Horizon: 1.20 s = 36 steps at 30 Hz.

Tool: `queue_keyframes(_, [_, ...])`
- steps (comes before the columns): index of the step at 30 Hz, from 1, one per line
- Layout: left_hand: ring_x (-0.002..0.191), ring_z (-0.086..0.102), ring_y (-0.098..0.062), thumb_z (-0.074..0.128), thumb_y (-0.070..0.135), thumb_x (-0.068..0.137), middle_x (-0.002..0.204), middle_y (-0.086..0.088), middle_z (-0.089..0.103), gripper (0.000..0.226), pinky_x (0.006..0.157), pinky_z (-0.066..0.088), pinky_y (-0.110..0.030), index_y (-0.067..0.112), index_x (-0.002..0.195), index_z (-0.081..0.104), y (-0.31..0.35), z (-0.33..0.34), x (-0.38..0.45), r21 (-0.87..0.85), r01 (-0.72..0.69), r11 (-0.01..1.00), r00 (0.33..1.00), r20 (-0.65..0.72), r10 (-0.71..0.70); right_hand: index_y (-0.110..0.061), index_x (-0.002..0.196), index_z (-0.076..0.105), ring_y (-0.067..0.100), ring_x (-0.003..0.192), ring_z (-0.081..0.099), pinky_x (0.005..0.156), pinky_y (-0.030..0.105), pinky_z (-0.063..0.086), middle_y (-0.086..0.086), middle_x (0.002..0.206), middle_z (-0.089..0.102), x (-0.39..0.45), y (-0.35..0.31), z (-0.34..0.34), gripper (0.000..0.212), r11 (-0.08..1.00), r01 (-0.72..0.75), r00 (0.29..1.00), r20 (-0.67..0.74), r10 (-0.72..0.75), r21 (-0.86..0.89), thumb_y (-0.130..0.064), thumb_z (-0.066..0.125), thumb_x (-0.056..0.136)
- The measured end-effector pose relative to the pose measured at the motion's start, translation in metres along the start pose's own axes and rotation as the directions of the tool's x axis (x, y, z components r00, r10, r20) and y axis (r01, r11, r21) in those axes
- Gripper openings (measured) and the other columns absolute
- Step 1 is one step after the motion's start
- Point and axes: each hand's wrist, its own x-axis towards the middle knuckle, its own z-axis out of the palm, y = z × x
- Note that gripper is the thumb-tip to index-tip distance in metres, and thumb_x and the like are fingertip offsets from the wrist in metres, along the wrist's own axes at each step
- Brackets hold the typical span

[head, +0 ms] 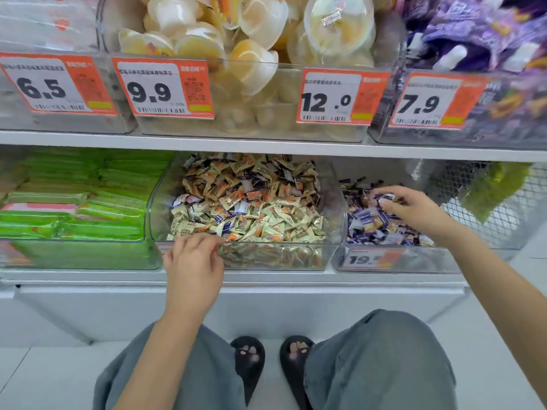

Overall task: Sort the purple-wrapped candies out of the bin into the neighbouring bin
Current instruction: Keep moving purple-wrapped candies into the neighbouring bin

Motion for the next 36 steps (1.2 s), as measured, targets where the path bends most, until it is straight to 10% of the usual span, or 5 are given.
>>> queue_keyframes(9, [0.109, 0.047, -0.026, 0.062, -0.003, 0.080, 0.102, 0.000, 0.065, 0.030, 0.085, 0.029, -0.042, 0.018, 0.099, 0.071, 0.008, 0.012, 0.001, -0.008, -0.022, 1.000, 1.000, 0.001, 0.022, -0.049, 0.144, 0.024, 0.018, 0.146, 0.011, 0.115, 0.038, 0.020, -0.003, 0.160, 0.003, 0.027, 0.033, 0.038, 0.055, 0.928, 0.054, 0.873, 0.469, 0.135, -0.368, -0.030, 0.048, 0.099])
queue_keyframes(14, [0.104, 0.051, -0.023, 0.061, -0.003, 0.080, 0.094, 0.008, 0.062, 0.030, 0.089, 0.035, -0.043, 0.022, 0.094, 0.071, 0.006, 0.010, 0.006, -0.067, -0.017, 0.998, 1.000, -0.017, 0.016, -0.055, 0.144, -0.003, 0.025, 0.147, -0.008, 0.111, 0.064, 0.006, 0.001, 0.160, -0.004, 0.039, 0.026, 0.052, 0.064, 0.797, -0.010, 0.941, 0.263, 0.212, -0.604, -0.032, 0.038, 0.102])
queue_keyframes(18, [0.095, 0.054, -0.025, 0.063, -0.004, 0.079, 0.089, 0.004, 0.066, 0.026, 0.087, 0.043, -0.049, 0.018, 0.088, 0.071, -0.006, 0.003, 0.011, -0.115, 0.013, 0.993, 0.999, -0.045, -0.018, -0.040, 0.139, 0.040, 0.026, 0.110, 0.059, 0.095, 0.050, 0.044, 0.008, 0.153, 0.032, 0.017, 0.003, 0.057, 0.056, 0.925, 0.018, 0.994, -0.094, -0.058, -0.380, -0.011, 0.047, 0.092])
queue_keyframes(23, [0.094, 0.054, -0.026, 0.062, -0.008, 0.077, 0.091, 0.001, 0.068, 0.026, 0.084, 0.040, -0.036, 0.013, 0.089, 0.072, -0.026, -0.008, 0.013, -0.141, 0.016, 0.990, 0.994, -0.101, -0.030, -0.017, 0.118, 0.063, 0.018, 0.117, 0.053, 0.102, 0.027, 0.037, 0.001, 0.124, 0.062, -0.012, -0.066, 0.080, 0.048, 0.884, 0.387, 0.834, -0.310, -0.457, -0.263, 0.008, 0.047, 0.081])
queue_keyframes(36, [0.090, 0.050, -0.006, 0.060, -0.007, 0.080, 0.088, 0.027, 0.056, 0.032, 0.079, 0.033, -0.019, 0.024, 0.086, 0.068, -0.040, -0.018, 0.012, -0.253, 0.055, 0.966, 0.992, -0.100, -0.082, -0.030, 0.142, 0.042, 0.020, 0.135, 0.039, 0.109, 0.041, 0.036, -0.003, 0.150, 0.038, 0.077, -0.153, 0.202, 0.062, 0.868, 0.465, 0.795, 0.514, -0.324, -0.173, -0.036, 0.067, 0.085])
